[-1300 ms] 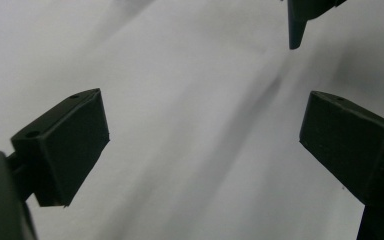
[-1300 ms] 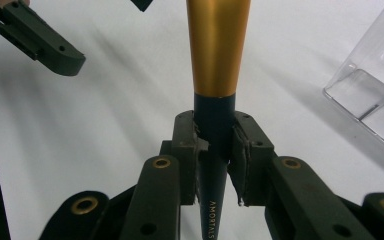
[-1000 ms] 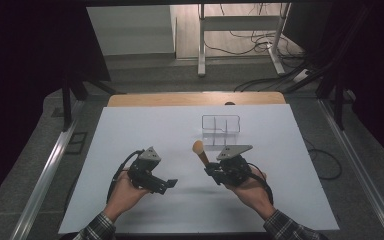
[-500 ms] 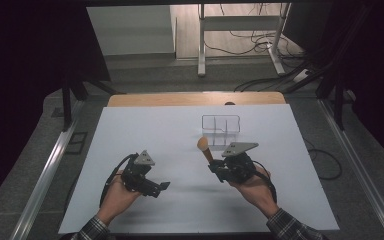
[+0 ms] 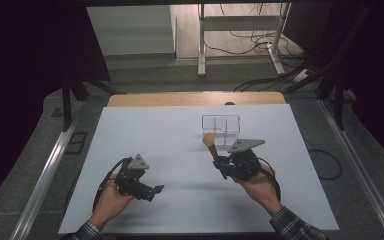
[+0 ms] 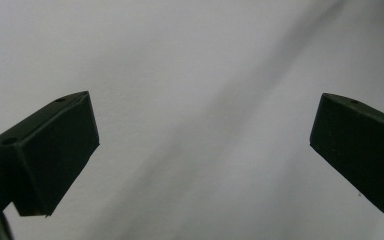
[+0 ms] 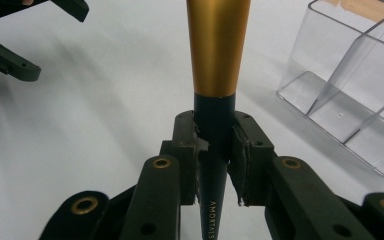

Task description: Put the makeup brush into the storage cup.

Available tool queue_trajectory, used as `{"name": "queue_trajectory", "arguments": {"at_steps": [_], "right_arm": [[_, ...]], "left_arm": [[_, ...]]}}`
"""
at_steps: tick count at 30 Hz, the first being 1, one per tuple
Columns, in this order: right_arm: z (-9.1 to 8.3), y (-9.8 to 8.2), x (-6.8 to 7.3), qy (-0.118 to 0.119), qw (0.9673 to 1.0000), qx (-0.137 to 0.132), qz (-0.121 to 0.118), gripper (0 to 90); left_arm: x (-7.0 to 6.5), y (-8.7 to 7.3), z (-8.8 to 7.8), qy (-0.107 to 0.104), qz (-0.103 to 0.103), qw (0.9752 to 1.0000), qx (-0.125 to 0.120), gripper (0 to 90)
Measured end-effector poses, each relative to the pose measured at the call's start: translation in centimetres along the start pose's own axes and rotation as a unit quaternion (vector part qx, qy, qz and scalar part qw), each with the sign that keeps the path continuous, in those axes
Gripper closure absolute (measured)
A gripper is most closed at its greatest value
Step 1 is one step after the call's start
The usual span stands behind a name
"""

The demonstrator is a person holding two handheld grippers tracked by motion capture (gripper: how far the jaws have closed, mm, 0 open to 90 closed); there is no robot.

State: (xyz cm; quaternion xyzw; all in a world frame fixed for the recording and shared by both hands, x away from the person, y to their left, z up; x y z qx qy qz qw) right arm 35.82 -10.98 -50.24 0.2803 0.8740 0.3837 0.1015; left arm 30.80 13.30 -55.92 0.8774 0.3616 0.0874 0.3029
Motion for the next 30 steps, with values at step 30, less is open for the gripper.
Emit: {"name": "queue_trajectory", "arguments": {"at_steps": [30], "right_arm": [[-1.0, 0.2, -2.1, -0.016, 0.9996, -0.017, 0.018, 74.0]], "left_arm": [[1.4, -3.4, -1.9, 0.004, -0.038, 0.9992, -0.007, 0.0]]}}
Point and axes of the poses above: each handheld gripper's, and its own axes: z roughly forward along the jaws, y roughly out of its top, x roughly to its left, the point moved 9 cm from there along z, roughly forward along the jaws, and after that the axes turned 3 degrees about x, right-handed, at the moved point
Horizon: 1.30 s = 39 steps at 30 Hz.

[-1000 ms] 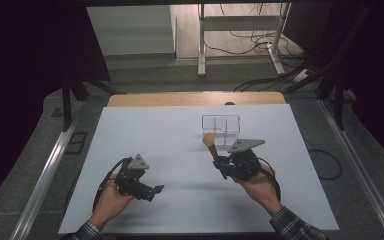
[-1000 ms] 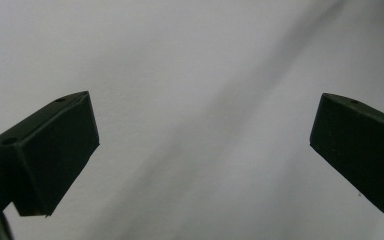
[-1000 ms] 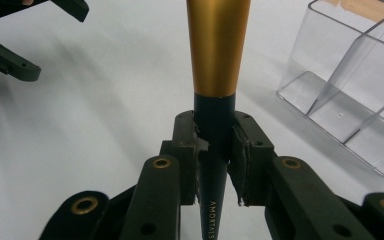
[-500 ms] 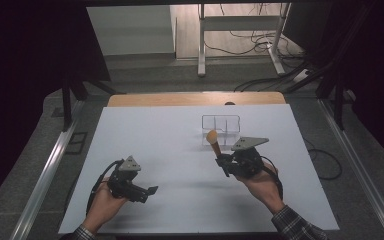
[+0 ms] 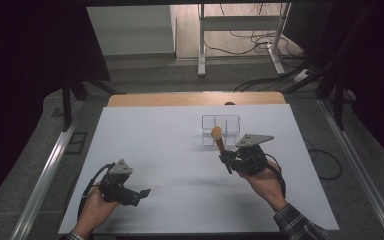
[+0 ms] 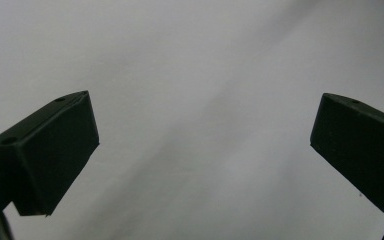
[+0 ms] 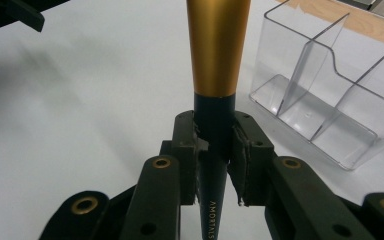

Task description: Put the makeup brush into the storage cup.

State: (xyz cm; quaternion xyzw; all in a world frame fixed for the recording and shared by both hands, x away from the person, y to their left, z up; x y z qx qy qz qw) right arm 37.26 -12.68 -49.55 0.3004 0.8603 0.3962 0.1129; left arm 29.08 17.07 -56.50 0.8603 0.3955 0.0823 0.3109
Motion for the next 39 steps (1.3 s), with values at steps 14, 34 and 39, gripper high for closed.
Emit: {"name": "queue_trajectory", "arguments": {"at_steps": [14, 34, 39], "right_arm": [[-0.4, 0.1, -1.3, -0.007, 0.9998, -0.009, 0.016, 74.0], [-0.8, 0.3, -2.6, -0.017, 0.9994, -0.014, 0.026, 74.0], [-0.9, 0.5, -2.8, -0.020, 0.9993, -0.016, 0.026, 74.0]], "left_arm": [[0.8, -1.5, -1.2, 0.010, -0.017, 0.9998, -0.005, 0.0], [2.0, -4.3, -2.6, 0.032, -0.041, 0.9986, 0.008, 0.0], [2.5, -5.0, -3.0, 0.039, -0.048, 0.9980, 0.009, 0.0]]}}
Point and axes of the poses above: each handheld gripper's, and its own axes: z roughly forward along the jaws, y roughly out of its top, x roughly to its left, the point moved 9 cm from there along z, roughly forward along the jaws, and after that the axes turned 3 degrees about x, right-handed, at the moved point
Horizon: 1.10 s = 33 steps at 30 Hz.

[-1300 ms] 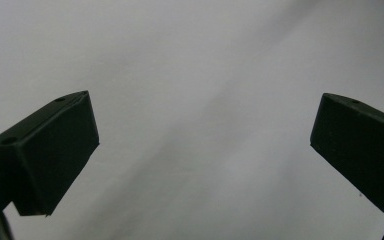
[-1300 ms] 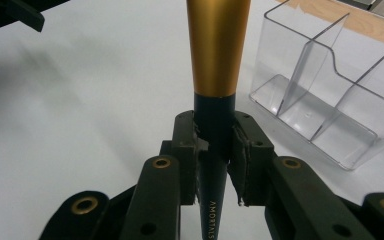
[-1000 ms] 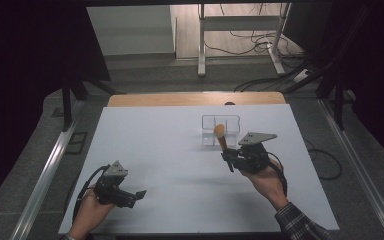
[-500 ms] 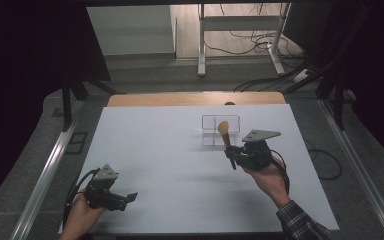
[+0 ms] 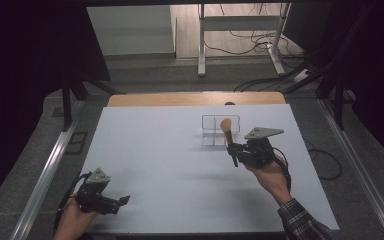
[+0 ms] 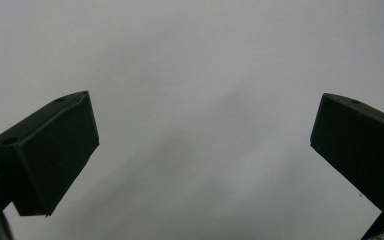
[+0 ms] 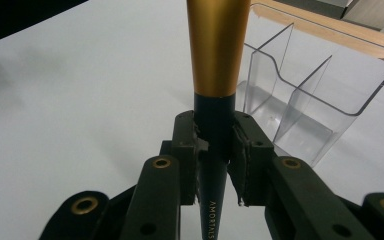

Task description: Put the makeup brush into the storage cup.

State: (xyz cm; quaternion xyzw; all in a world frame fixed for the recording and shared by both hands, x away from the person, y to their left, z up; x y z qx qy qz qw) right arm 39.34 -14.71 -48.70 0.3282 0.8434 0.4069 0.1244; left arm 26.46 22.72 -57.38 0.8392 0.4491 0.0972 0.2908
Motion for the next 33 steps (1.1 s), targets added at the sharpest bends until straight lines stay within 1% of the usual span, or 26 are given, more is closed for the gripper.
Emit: {"name": "queue_trajectory", "arguments": {"at_steps": [7, 13, 19, 28, 33], "right_arm": [[-0.1, 0.3, -0.4, -0.002, 1.0000, -0.003, 0.003, 74.0], [-0.2, 0.6, -0.7, 0.000, 0.9999, -0.008, 0.007, 74.0], [-0.3, 1.0, -1.2, 0.001, 0.9998, -0.015, 0.012, 74.0], [-0.3, 1.5, -1.8, 0.002, 0.9996, -0.020, 0.021, 74.0], [-0.3, 1.8, -2.2, -0.002, 0.9994, -0.022, 0.026, 73.9]], "left_arm": [[0.5, -0.7, -0.4, 0.003, -0.012, 0.9999, -0.002, 0.0], [0.9, -1.3, -0.6, 0.004, -0.017, 0.9999, 0.001, 0.0], [1.2, -1.5, -0.8, 0.005, -0.021, 0.9998, -0.004, 0.0], [1.7, -2.1, -0.8, 0.011, -0.028, 0.9995, 0.001, 0.0], [2.0, -2.5, -0.9, 0.014, -0.033, 0.9994, 0.004, 0.0]]}}
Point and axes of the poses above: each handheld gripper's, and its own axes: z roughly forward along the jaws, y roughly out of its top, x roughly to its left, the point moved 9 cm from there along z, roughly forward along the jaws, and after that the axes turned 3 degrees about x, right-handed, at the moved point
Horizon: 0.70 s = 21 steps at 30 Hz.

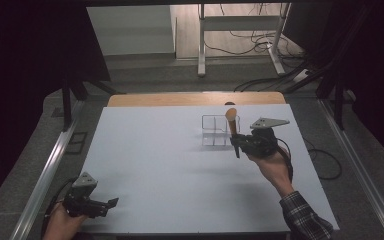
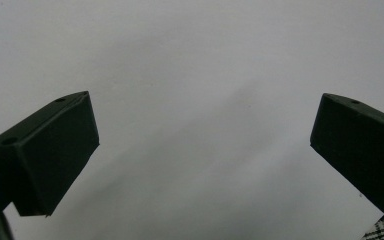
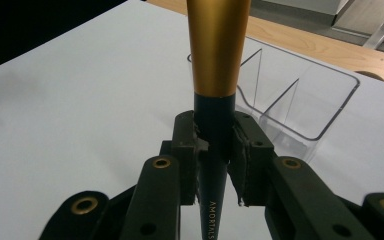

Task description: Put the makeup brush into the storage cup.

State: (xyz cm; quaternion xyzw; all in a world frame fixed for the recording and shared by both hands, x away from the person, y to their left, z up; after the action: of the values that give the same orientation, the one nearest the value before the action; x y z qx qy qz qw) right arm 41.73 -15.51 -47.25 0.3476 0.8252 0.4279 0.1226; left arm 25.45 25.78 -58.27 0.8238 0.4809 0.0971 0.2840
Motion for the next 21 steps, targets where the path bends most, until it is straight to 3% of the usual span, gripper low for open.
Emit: {"name": "queue_trajectory", "arguments": {"at_steps": [21], "right_arm": [[0.1, 1.6, -2.1, -0.011, 0.9996, -0.012, 0.024, 74.0]], "left_arm": [[0.2, -0.5, 0.0, 0.004, -0.001, 0.9999, 0.009, 0.0]]}}
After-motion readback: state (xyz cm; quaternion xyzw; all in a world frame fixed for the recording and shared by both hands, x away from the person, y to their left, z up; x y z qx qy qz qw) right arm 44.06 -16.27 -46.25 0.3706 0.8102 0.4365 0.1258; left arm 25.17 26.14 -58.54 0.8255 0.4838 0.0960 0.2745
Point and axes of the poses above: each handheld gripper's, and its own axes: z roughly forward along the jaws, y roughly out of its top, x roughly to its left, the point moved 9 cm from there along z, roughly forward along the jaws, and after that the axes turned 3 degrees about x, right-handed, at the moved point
